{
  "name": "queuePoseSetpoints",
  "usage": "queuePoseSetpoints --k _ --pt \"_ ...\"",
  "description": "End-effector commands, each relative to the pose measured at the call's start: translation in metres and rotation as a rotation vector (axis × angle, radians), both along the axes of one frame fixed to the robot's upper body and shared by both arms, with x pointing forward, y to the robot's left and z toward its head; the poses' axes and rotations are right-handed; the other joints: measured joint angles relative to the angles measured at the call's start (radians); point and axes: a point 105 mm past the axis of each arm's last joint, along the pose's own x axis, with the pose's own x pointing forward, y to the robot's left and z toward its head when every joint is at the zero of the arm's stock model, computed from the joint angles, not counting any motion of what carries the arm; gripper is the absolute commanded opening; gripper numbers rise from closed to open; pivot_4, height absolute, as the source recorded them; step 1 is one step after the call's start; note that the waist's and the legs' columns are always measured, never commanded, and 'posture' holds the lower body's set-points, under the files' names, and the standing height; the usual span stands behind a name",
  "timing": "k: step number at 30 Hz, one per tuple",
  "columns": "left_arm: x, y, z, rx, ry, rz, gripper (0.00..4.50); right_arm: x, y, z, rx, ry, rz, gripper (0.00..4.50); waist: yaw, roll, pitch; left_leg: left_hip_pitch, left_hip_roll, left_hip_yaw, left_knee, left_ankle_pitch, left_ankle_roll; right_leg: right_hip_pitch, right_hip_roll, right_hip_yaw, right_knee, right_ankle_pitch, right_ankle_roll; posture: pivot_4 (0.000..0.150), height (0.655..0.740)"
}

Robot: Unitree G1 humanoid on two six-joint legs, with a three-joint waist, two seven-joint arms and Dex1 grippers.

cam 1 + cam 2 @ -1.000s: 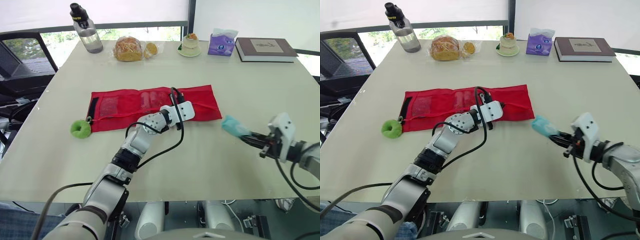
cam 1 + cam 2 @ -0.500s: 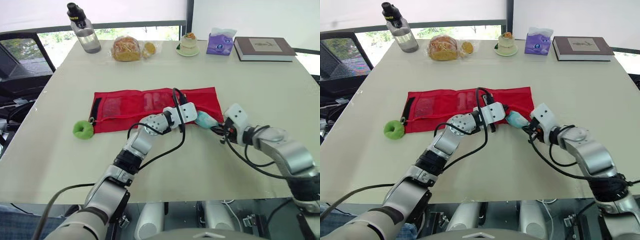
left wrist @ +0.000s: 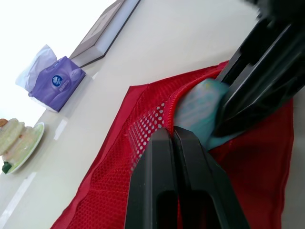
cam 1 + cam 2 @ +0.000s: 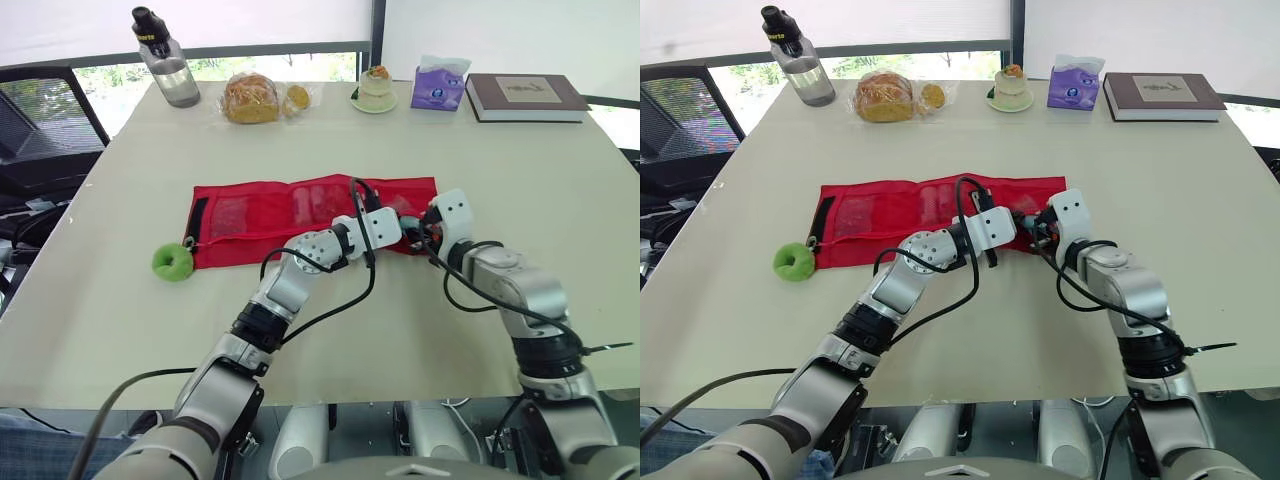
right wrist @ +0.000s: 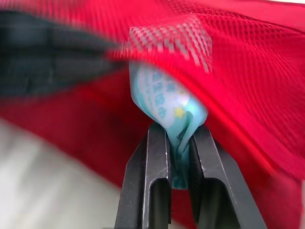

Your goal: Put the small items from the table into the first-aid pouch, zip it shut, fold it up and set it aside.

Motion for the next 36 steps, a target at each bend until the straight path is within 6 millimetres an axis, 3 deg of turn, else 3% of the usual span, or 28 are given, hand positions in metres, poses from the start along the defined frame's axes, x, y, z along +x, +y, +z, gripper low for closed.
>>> queuePoseSetpoints --k 1,4,8,9,10,13,19,25,33,36 --pt "-0.007 -0.014 0.017 -0.031 -0.056 -0.058 0.0 0.011 -0.002 0.011 0.008 -0.049 -0.062 0.01 -0.001 0.0 0.0 0.0 0.0 0.0 0.0 0.0 0.0 0.0 0.0 0.0 0.0 0.0 0.0 0.15 0.7332" --pt "-0.008 -0.018 0.017 -0.031 -0.055 -0.068 0.0 0.017 0.002 0.006 -0.019 -0.066 -0.091 0.01 0.0 0.0 0.0 0.0 0.0 0.0 0.0 0.0 0.0 0.0 0.0 0.0 0.0 0.0 0.0 0.15 0.7332" --pt "-0.005 -0.022 0.016 -0.025 -0.056 -0.079 0.0 0.028 -0.007 0.008 -0.026 -0.128 -0.21 0.01 0.001 0.0 0.0 0.0 0.0 0.0 0.0 0.0 0.0 0.0 0.0 0.0 0.0 0.0 0.0 0.15 0.7332" --pt "-0.004 -0.022 0.016 -0.028 -0.052 -0.077 0.0 0.028 -0.008 0.008 -0.028 -0.131 -0.213 0.97 0.001 0.0 0.0 0.0 0.0 0.0 0.0 0.0 0.0 0.0 0.0 0.0 0.0 0.0 0.0 0.15 0.7332" --pt "-0.003 -0.023 0.016 -0.03 -0.05 -0.076 0.0 0.028 -0.008 0.007 -0.028 -0.133 -0.213 1.21 0.001 0.0 0.0 0.0 0.0 0.0 0.0 0.0 0.0 0.0 0.0 0.0 0.0 0.0 0.0 0.15 0.7332" --pt "0.004 -0.023 0.015 -0.039 -0.04 -0.059 0.0 0.021 -0.007 0.006 -0.023 -0.126 -0.189 2.74 0.0 0.0 0.0 0.0 0.0 0.001 0.0 0.0 0.0 0.0 0.0 0.0 0.0 0.0 0.0 0.15 0.7332" --pt "0.015 -0.025 0.018 -0.06 -0.033 -0.035 0.0 -0.001 -0.008 0.01 -0.032 -0.132 -0.15 2.74 -0.001 0.0 0.0 0.0 0.0 0.0 -0.001 0.0 0.0 0.0 0.0 0.0 0.0 0.0 0.0 0.15 0.7332" --pt "0.012 -0.033 0.015 -0.074 -0.02 -0.065 0.0 -0.031 -0.013 0.019 -0.017 -0.132 -0.101 2.74 -0.001 0.0 0.0 0.0 0.0 0.0 -0.001 0.0 0.0 0.0 0.0 0.0 0.0 0.0 0.0 0.15 0.7332" --pt "-0.003 -0.051 0.021 -0.123 0.01 -0.184 0.0 -0.067 -0.054 0.022 -0.062 -0.126 -0.073 2.74 0.002 0.0 0.0 -0.001 -0.001 0.0 -0.001 0.0 0.0 0.0 -0.001 0.0 -0.002 0.0 0.0 0.15 0.7332" --pt "-0.005 -0.049 0.024 -0.169 0.058 -0.2 0.85 -0.069 -0.075 0.023 -0.1 -0.13 -0.095 2.8 0.001 0.0 0.0 -0.001 0.0 0.0 -0.001 0.0 0.0 0.0 0.0 0.0 -0.002 0.0 0.0 0.15 0.7332"
